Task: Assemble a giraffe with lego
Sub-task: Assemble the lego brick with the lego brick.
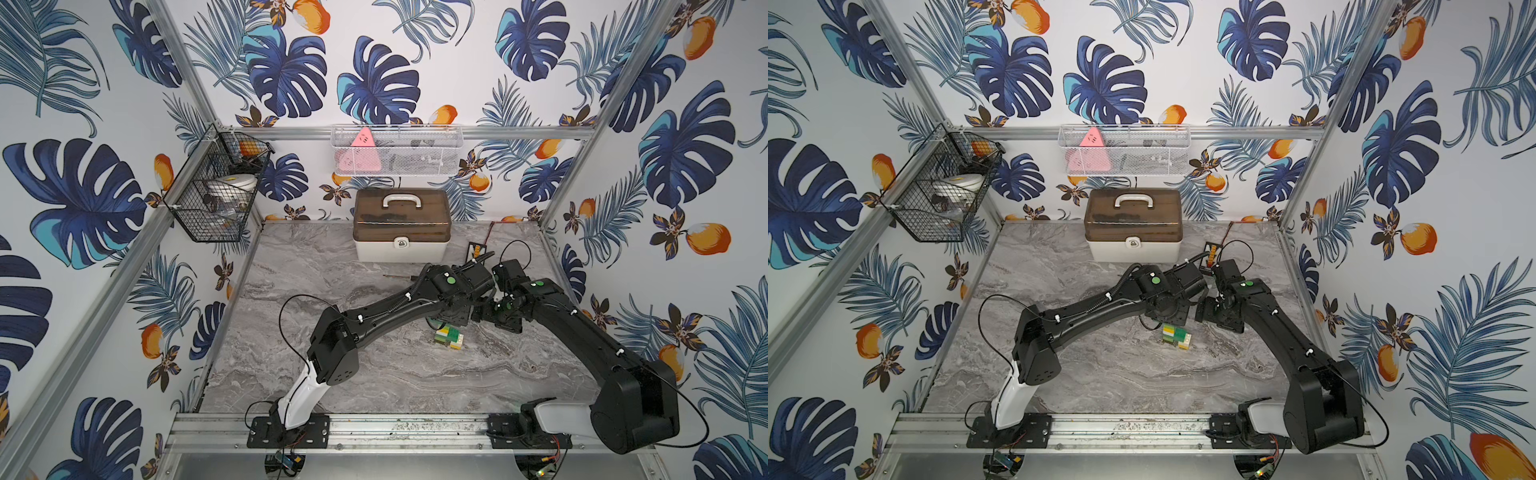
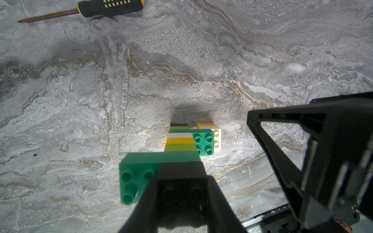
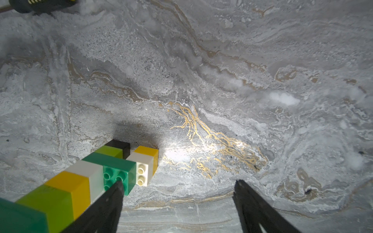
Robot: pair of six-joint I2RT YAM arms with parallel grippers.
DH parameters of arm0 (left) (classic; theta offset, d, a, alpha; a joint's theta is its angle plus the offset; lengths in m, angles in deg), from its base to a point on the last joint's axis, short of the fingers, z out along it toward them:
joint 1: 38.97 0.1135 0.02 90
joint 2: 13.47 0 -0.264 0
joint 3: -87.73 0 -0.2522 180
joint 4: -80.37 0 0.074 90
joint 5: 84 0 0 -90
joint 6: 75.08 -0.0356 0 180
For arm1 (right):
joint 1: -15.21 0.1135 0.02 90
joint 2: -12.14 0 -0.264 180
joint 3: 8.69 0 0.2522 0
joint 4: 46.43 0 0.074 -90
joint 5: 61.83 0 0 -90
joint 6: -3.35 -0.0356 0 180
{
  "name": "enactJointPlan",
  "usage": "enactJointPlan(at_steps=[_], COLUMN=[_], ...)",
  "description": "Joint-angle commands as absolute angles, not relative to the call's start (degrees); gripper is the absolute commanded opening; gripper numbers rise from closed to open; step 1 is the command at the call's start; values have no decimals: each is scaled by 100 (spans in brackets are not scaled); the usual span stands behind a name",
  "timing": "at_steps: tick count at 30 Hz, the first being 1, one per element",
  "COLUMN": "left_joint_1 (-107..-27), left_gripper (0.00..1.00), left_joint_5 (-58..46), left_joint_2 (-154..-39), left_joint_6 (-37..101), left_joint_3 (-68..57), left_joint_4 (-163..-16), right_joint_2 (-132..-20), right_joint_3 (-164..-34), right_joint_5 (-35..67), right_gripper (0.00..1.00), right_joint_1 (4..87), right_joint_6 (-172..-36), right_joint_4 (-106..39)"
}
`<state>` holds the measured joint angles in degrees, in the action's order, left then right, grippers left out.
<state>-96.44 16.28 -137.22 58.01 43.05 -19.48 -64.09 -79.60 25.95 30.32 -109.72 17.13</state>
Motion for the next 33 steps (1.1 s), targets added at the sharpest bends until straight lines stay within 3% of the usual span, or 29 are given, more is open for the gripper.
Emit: enactJointPlan(at_steps=[1,33], left_joint_1=[-9630,-9522], left_gripper=[3,48], left_joint_5=[1580,1309], left_joint_2=[-13806,-13266], left_joint_6=[5717,5665], left_joint_3=[4189,3949], left_joint_4=[-1280,-2067], right_joint_2=[-6358,-6327], right_joint_3=[-8062,-8231], right_joint_5=[2700,2725], right_gripper=[88,88], right_joint_1=[3033,3024], right_joint_6=[-10915,-10862], right_joint_4=[1729,1804])
